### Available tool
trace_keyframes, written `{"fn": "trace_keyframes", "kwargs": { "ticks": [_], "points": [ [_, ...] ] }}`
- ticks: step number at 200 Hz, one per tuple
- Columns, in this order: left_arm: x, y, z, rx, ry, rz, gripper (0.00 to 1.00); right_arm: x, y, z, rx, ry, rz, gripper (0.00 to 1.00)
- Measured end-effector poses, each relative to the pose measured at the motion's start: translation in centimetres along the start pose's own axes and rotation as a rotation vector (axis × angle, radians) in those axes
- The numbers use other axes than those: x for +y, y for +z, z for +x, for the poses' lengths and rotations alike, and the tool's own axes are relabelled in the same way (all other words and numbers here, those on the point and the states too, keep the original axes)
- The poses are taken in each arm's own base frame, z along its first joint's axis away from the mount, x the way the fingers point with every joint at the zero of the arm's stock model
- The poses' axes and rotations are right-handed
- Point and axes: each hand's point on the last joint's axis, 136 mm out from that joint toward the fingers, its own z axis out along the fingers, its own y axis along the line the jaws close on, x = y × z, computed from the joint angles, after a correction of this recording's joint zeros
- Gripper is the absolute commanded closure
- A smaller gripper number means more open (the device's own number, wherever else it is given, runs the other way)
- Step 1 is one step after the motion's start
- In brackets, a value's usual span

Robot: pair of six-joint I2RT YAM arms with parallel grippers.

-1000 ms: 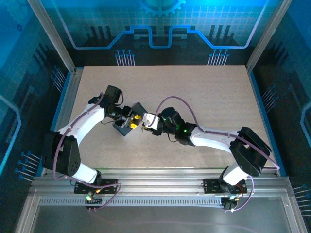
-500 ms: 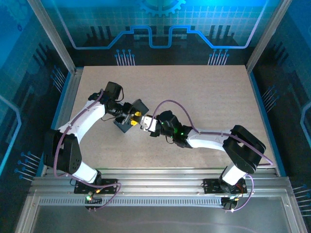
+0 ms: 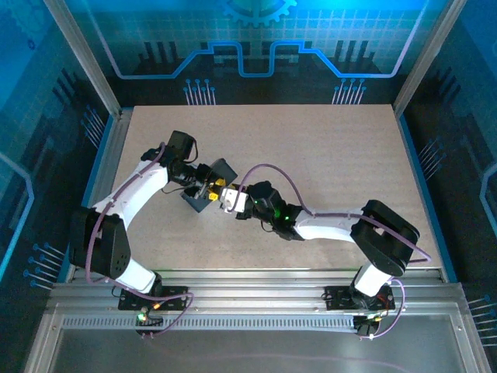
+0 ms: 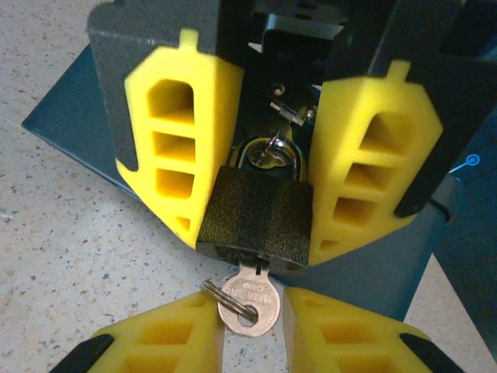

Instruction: Unlock the padlock with the key

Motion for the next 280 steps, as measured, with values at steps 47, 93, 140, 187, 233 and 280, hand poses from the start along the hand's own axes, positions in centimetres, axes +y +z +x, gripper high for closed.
{"fn": "trace_keyframes", "kwargs": {
  "ticks": [47, 93, 140, 187, 233, 280],
  "points": [
    [0.0, 0.0, 0.0, 0.000, 0.000, 0.000, 0.92, 0.1, -0.1, -0.6, 0.007, -0.036, 0.040, 0.79],
    [-0.1, 0.0, -0.1, -0.007, 0.004, 0.005, 0.92, -0.1, -0.2, -0.5, 0.016, -0.041, 0.050, 0.93],
    [-0.2, 0.0, -0.2, -0.010, 0.004, 0.008, 0.92, -0.1, -0.3, -0.4, 0.023, 0.074, 0.034, 1.00],
    [-0.8, 0.0, -0.4, -0.017, 0.013, 0.032, 0.93, -0.8, -0.3, -0.4, 0.028, 0.434, -0.045, 1.00],
    [-1.2, 0.1, -0.1, -0.008, 0.030, 0.045, 0.93, -1.2, -0.7, 0.3, 0.013, 0.818, -0.215, 0.68],
    [-1.0, 0.4, -0.3, -0.013, 0.038, 0.036, 0.93, -3.5, -1.5, 1.9, 0.000, 1.145, -0.281, 0.56]
  ]
}}
